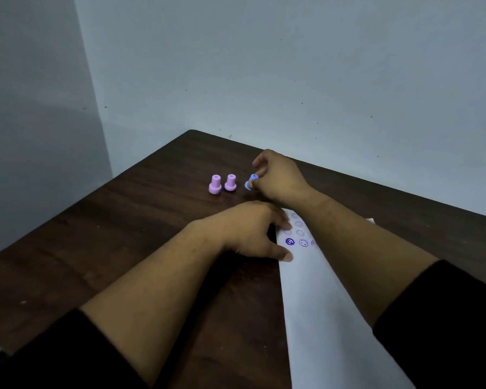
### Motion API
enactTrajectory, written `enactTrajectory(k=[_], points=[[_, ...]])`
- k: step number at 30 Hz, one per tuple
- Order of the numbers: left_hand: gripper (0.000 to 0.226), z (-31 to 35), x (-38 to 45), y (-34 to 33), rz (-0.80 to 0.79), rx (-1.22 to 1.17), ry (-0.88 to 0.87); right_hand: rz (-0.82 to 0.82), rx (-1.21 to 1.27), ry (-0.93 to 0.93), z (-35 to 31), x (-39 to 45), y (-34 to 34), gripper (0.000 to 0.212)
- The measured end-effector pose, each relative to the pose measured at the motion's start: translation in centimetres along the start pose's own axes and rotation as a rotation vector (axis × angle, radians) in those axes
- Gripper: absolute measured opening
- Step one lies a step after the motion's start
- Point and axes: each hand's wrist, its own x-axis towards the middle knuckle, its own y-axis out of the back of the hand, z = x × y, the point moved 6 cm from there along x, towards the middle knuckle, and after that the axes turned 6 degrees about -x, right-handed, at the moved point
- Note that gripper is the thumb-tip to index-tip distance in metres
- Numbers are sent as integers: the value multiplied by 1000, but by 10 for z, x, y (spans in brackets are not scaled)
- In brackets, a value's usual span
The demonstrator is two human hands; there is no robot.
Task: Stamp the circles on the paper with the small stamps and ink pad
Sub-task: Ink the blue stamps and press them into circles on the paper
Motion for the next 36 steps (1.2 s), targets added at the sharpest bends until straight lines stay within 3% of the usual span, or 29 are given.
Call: enactTrajectory(k=[4,12,17,20,24,29,33,36], points=[[68,0,0,0,-9,7,4,-61,-144,77,-11,11,-14,51],[69,0,1,1,-2,14,1,-127,-197,110,-11,21,-6,68],[67,1,0,1,-9,26,-12,-58,-355,41,27,15,74,38],[67,2,1,2,-13,36,-9,-180,-447,-66,67,-7,104,21],[69,1,2,1,-36,37,7,-365,-421,-152,99,-40,107,29],[70,2,2,1,-44,38,15,-410,-384,-117,108,-73,99,36],[69,2,1,1,-51,30,18,-277,-341,-107,113,-93,106,20],[69,4,1,1,-50,43,10,-144,-225,-90,116,-109,121,20]])
